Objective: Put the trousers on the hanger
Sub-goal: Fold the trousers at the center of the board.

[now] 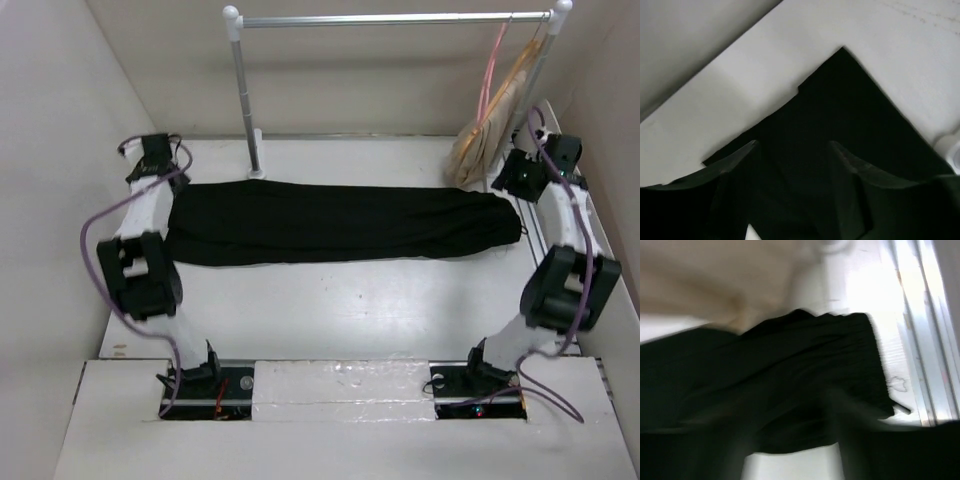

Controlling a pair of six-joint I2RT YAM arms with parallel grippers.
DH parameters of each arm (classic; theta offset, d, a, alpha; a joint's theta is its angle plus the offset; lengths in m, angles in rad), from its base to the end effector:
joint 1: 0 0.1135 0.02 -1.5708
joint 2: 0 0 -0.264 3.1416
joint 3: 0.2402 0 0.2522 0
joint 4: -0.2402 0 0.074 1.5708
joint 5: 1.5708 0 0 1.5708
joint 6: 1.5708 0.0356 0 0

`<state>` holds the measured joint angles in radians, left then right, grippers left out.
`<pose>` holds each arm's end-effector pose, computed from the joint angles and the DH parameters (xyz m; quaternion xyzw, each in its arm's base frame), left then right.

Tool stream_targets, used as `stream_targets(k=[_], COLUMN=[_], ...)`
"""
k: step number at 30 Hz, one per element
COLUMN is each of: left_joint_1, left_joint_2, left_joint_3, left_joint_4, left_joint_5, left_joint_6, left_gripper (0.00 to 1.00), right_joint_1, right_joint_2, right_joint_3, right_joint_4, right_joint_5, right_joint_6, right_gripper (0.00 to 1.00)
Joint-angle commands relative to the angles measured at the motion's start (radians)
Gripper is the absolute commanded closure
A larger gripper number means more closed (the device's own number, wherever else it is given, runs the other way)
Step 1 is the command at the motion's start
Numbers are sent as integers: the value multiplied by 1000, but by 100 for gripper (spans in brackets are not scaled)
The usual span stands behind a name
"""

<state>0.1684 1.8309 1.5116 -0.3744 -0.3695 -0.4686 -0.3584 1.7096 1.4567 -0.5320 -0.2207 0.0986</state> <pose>0.4136 0.0834 0.2802 -0.3528 0.8208 0.1020 0.4376 0.3639 -0.1280 0.2949 0.1669 0.9039 0.0516 0.3906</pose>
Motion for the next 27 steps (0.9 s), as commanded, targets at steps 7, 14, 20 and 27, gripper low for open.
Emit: stream_targets(k=[7, 14, 20, 27], left_joint_1=[303, 303, 292, 270], left_joint_2=[-343, -265, -171, -84], left_joint_3=[-527, -519, -482, -418], left_joint_4=[295, 367, 387, 376], left_joint_5=[566, 670, 647, 577], left_joint_6=[-159, -165, -163, -176], left_gripper=[71, 48, 52, 59], right_joint_1=[389, 699, 808, 817], right_joint_2=[-431, -504, -565, -597], right_joint_3=[-536, -619, -673, -665], right_joint_4=[337, 239, 188, 147], right_joint_5=[-121, -106, -63, -40], right_joint_6=[87, -31, -33, -17], right_gripper=[100, 90, 83, 79])
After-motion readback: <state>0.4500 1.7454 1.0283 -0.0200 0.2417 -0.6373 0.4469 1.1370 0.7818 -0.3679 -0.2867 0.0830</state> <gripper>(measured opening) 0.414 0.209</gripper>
